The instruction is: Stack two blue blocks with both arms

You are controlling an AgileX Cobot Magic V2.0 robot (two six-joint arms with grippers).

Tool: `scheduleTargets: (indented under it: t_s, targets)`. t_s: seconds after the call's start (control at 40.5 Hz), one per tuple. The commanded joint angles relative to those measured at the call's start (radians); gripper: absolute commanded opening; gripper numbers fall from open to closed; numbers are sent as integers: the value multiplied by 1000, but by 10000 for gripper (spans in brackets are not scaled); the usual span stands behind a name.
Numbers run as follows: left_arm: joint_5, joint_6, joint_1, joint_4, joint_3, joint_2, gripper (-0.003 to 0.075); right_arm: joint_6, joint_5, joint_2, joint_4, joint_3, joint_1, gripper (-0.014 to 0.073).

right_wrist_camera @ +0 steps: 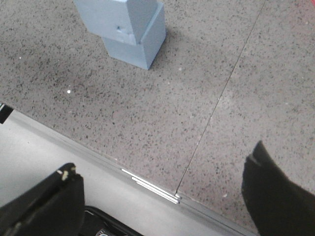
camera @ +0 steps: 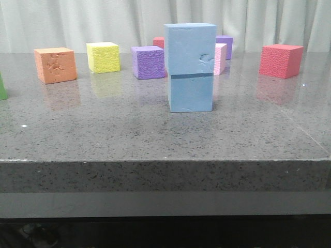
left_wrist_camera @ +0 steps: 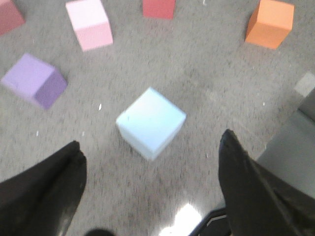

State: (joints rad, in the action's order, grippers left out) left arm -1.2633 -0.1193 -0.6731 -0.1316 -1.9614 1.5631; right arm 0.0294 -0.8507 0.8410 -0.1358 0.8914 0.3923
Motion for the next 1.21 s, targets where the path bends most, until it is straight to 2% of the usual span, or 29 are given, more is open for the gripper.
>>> scheduleTargets:
  t_s: [0.0,0.173,0.42,0.617,0.815,0.889,0.938,1.136,1.185]
  targets:
    - [83,46,-6,31,98,-123,536,3,85,-3,5,23,-4,653]
    - [213,136,-6,139,374,-297,536,3,84,-3,5,23,-4,653]
    - [390,178,-6,147,748,-538,535,2,81,-32,19,26,-4,653]
    - [450,179,-6,148,949,-683,535,-5,-16,-133,48,26,-4,653]
    - [502,177,-6,148,1065,-763,525,-96,-129,-217,185,26,-4,643]
    - [524,177,-6,148,1082,-770,474,-102,-149,-230,191,25,-4,579]
    - [540,177,-6,148,1088,-770,414,-102,-155,-235,190,24,-4,499]
    - [574,177,-6,158,1088,-759,124,-102,-156,-235,181,24,-4,78]
    - [582,177,-6,166,1088,-752,62,-102,-156,-235,181,24,-4,1]
